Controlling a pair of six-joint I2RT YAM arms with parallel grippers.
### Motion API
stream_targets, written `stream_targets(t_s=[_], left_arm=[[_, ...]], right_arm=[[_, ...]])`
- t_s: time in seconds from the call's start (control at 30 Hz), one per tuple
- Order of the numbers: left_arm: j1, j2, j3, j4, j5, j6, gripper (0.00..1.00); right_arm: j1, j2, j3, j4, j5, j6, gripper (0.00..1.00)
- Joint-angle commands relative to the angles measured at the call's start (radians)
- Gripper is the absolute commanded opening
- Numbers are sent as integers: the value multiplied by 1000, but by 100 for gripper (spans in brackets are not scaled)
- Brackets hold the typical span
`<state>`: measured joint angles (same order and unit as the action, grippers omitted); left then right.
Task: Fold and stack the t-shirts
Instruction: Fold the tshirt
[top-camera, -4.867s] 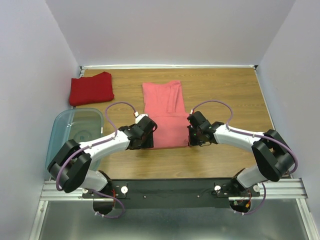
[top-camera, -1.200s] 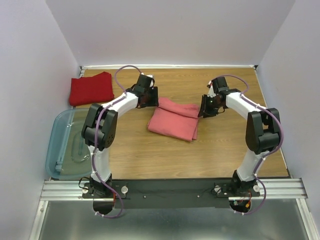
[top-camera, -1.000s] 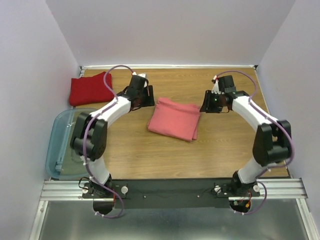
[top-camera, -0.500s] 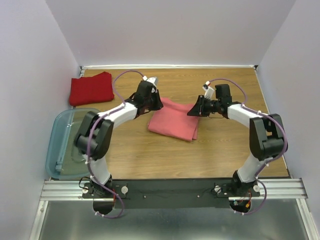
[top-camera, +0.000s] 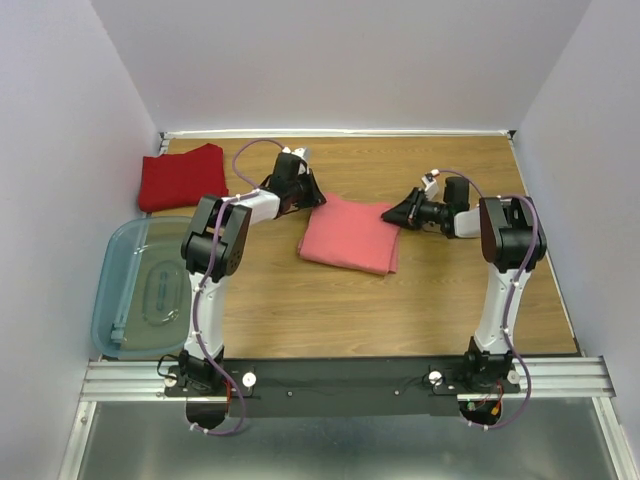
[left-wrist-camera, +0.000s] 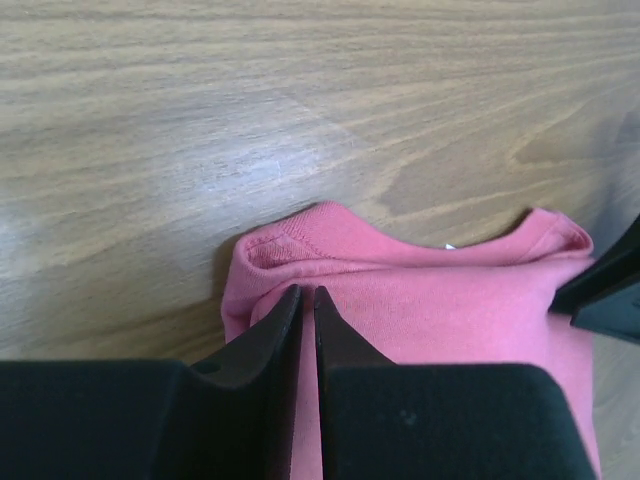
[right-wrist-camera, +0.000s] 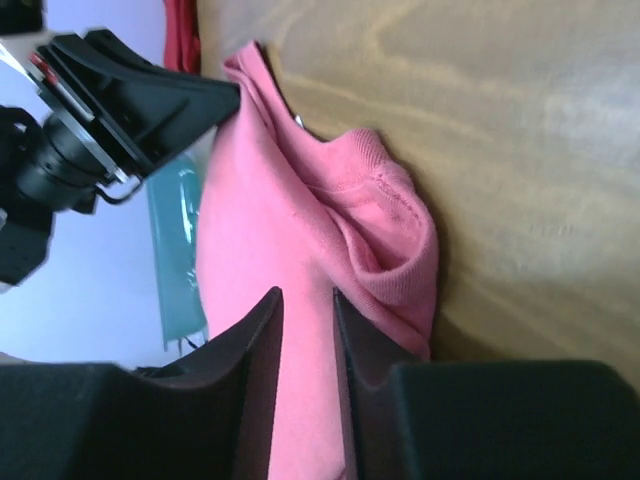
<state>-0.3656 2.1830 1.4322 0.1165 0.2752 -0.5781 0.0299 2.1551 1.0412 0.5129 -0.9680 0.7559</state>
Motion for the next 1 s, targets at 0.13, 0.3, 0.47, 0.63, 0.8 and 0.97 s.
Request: stream_targets(t_s=[0.13, 0.3, 0.47, 0.63, 0.8, 0.97], left_arm=[[27, -52, -62, 44, 41, -45, 23], [25, -277, -190, 97, 44, -86, 46], [-16, -465, -372, 123, 18, -85, 46], [-107, -569, -562, 179, 15, -107, 32], [-125, -520, -733, 294, 35, -161, 24], [-101, -486, -808, 313, 9, -180, 20]], right_arm=[[-22, -62, 4, 99, 0, 112, 40], [7, -259, -78, 96, -40, 131, 42], [86, -374, -182, 90, -83, 132, 42], [169, -394, -311, 91, -68, 96, 42], [176, -279, -372, 95, -58, 23, 42], [117, -160, -415, 101, -14, -20, 41]])
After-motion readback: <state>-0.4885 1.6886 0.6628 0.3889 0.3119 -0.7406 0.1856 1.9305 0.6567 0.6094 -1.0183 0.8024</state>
